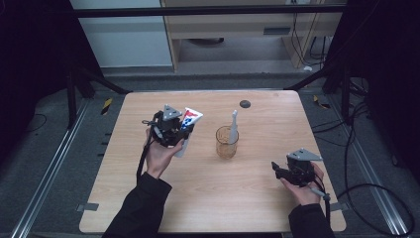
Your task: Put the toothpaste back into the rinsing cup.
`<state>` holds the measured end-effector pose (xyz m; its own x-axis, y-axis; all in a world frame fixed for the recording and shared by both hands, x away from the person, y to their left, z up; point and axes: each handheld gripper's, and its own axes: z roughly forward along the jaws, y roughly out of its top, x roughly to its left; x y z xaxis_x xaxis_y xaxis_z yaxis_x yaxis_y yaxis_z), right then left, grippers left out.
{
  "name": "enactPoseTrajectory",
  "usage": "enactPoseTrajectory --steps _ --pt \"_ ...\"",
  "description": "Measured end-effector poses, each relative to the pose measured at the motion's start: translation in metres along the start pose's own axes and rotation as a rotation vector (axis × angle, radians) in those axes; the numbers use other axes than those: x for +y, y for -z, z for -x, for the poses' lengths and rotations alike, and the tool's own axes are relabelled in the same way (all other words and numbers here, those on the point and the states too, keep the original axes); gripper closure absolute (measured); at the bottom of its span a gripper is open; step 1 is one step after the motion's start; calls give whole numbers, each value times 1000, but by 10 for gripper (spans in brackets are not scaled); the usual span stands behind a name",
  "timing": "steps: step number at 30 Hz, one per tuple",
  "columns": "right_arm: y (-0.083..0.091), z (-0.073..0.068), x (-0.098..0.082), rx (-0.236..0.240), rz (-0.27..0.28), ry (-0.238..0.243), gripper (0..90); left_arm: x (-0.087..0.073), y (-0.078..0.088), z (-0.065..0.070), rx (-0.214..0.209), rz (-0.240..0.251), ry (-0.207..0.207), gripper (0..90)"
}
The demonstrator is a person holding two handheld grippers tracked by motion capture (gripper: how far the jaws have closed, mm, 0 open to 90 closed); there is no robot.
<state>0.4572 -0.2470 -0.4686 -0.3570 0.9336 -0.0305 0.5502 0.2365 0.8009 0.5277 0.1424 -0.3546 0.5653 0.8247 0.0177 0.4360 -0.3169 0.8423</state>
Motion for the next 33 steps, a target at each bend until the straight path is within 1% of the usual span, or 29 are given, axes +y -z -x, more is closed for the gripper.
enactPoseTrajectory --steps 2,4,5,7,9,11,12,13,15,16,22,25,27,31,33 --pt "0 0 0 1 -1 -2 367 2 -4 2 -14 25 0 693" --pt "0 0 0 1 -1 -2 367 3 -6 3 -14 33 -3 693" --pt "0 0 0 1 -2 -3 367 4 -10 4 -24 53 6 693" --pt "-1 0 -1 2 -3 -1 367 5 -13 4 -26 67 11 693" --pt "-1 0 -1 3 -4 -3 368 6 -17 5 -21 83 16 694" --pt "-1 0 -1 4 -5 -3 368 8 -18 5 -20 88 18 693" --pt "-1 0 -1 7 -5 -5 368 10 -19 5 -20 109 28 693" --pt "-1 0 -1 7 -5 -5 368 11 -20 4 -19 115 28 693" --pt "-1 0 -1 9 -6 -6 368 14 -21 5 -19 140 44 693" --pt "-2 0 -1 7 -5 0 368 16 -22 5 -18 150 47 693" --pt "-2 -1 -1 12 -2 -10 369 23 -26 7 -2 214 65 693" --pt "-2 -1 -1 13 -1 -10 368 25 -28 8 -1 228 69 693" --pt "-2 0 0 10 4 -7 367 28 -32 10 3 247 73 693" --pt "-2 0 0 16 1 -11 367 31 -38 15 -2 263 76 693" --pt "-2 0 -1 14 3 -5 367 32 -41 18 -6 272 77 693"
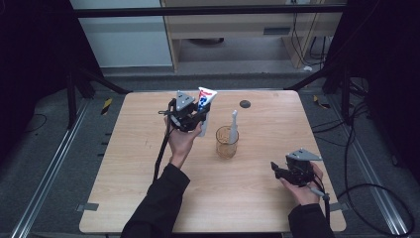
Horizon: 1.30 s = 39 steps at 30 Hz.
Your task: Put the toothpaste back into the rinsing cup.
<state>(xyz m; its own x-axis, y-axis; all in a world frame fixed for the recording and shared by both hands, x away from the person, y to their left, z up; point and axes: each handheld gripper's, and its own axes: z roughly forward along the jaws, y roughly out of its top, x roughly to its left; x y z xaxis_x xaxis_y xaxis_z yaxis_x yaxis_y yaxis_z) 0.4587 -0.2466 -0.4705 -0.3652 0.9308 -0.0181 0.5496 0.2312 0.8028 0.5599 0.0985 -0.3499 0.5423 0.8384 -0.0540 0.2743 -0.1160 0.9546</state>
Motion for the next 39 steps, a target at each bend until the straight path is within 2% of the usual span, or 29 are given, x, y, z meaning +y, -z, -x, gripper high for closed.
enactPoseTrajectory --steps 8,21,39 --pt "0 0 0 4 0 -7 367 -3 -12 8 -17 36 15 693" --pt "0 1 0 10 0 -8 368 -1 -28 28 -55 75 4 693" --pt "-1 0 -1 9 -5 -4 371 -13 -43 36 -79 84 12 693"
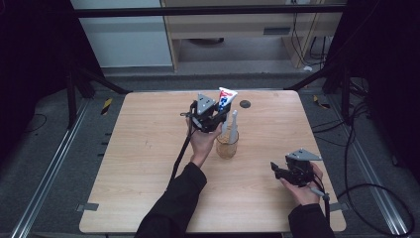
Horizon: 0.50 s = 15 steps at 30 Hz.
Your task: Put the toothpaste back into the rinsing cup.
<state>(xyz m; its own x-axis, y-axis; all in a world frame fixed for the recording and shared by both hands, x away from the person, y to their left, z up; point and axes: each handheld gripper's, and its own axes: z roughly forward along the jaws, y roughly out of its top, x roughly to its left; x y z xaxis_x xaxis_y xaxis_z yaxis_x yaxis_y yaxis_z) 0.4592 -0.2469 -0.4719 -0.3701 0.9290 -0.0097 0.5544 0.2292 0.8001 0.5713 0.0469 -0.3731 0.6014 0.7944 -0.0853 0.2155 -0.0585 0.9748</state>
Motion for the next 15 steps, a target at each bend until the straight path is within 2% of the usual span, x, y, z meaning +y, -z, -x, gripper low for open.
enactPoseTrajectory --steps 15 --pt "0 -1 0 1 0 6 376 -15 -11 9 -21 -16 -14 692"
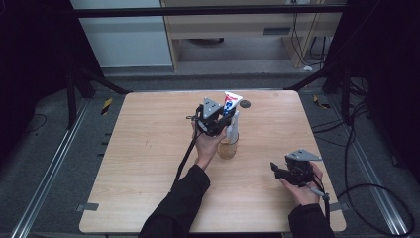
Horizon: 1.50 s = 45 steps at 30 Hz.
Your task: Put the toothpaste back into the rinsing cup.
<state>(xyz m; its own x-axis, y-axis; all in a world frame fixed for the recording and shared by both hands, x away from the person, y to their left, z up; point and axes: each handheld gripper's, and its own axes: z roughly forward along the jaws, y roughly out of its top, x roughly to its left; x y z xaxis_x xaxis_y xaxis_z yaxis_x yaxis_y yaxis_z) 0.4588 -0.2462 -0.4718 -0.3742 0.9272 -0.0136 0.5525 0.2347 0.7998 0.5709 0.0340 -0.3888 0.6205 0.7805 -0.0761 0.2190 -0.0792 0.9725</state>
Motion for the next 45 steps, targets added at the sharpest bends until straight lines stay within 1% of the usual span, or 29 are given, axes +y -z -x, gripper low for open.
enactPoseTrajectory --steps 5,17,20,27,33,39,45 --pt "-1 0 0 -1 -3 3 377 -7 -1 -2 1 0 9 692" --pt "-1 0 0 -1 -9 6 378 -22 1 -2 -1 -24 -1 690" --pt "-2 -1 0 -1 -13 5 377 -24 2 -2 -11 -25 5 690" --pt "-2 -1 -1 -1 -15 8 377 -32 3 -1 -17 -45 -10 685" --pt "-2 -1 0 -2 -15 7 376 -36 5 0 -27 -69 -38 681" --pt "-2 -1 0 -2 -17 3 375 -43 7 -1 -29 -82 -38 676" --pt "-2 -1 -1 0 -18 8 375 -44 10 -2 -34 -101 -48 666"
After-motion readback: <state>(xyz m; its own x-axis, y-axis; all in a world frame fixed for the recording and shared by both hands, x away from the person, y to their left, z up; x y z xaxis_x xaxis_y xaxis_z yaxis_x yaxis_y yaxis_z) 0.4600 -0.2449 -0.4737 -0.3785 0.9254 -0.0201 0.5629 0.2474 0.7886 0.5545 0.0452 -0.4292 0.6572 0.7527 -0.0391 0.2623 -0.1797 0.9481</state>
